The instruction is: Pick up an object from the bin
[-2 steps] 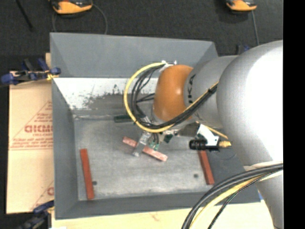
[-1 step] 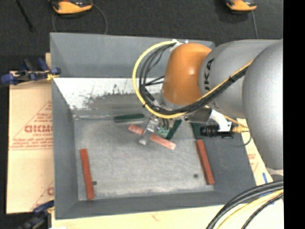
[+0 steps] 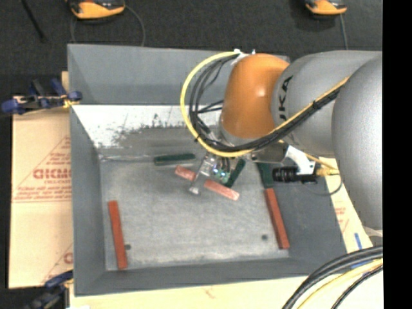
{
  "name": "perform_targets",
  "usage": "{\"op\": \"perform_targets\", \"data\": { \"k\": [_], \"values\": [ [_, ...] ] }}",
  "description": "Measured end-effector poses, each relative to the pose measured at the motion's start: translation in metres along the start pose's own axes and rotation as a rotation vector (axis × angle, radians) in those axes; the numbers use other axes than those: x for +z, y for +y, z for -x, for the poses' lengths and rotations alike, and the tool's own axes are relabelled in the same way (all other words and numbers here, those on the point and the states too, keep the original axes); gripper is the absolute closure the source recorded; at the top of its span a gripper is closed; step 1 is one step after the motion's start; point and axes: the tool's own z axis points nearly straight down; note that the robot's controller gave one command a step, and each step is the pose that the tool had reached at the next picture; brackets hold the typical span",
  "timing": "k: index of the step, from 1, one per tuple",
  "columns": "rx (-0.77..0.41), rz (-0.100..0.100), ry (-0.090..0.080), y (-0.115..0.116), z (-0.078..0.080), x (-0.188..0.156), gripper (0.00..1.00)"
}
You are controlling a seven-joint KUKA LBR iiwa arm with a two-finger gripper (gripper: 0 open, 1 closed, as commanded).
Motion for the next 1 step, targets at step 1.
{"op": "perform_targets", "data": {
  "k": [1],
  "values": [
    [-0.005,0.001,0.0,0.0004,0.0014,-0.0193,1.0]
  ]
}}
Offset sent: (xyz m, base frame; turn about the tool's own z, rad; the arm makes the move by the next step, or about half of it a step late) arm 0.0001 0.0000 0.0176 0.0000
